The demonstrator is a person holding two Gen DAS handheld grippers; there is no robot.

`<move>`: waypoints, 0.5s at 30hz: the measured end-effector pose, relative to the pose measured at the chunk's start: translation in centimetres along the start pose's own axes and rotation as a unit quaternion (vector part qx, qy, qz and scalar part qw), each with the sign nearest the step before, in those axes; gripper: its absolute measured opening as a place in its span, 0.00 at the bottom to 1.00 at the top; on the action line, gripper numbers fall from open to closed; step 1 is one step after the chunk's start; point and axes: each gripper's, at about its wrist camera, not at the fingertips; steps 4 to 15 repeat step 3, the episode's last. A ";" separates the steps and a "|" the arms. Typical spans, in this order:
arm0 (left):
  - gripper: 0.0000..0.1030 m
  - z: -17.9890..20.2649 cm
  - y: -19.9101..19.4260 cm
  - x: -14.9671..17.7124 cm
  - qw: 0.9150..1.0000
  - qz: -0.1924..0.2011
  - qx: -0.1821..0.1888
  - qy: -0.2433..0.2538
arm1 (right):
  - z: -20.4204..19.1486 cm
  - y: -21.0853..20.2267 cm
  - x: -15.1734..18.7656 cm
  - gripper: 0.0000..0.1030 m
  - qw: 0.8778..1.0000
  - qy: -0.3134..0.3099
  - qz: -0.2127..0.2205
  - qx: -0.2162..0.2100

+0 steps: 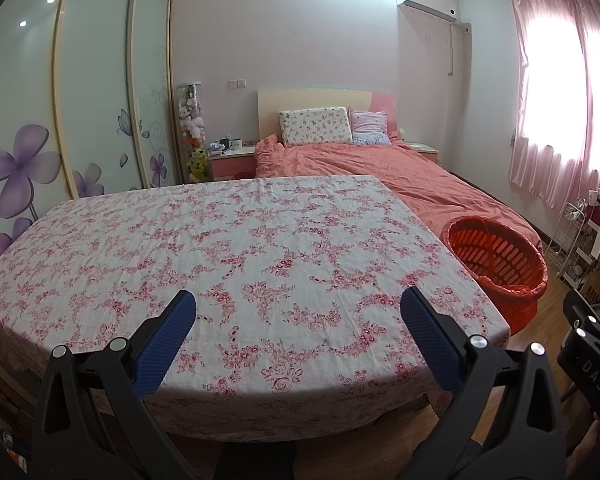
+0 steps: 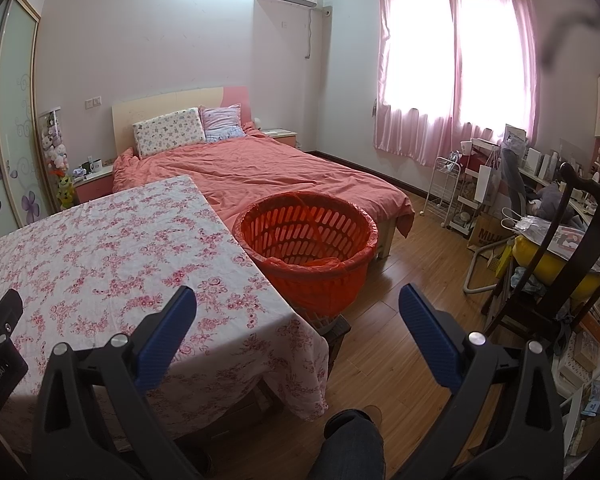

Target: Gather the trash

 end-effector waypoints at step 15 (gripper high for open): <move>0.98 -0.1 0.2 -0.1 1.000 -0.003 0.000 0.000 | 0.0 0.0 0.0 0.96 1.000 0.000 0.000 0.000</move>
Point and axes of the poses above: each gripper's, at about its wrist camera, not at the fingertips, and y roughly the way its jaws point, z to its right, x to its underside, and after that the axes turned 14 degrees about -y, right-handed
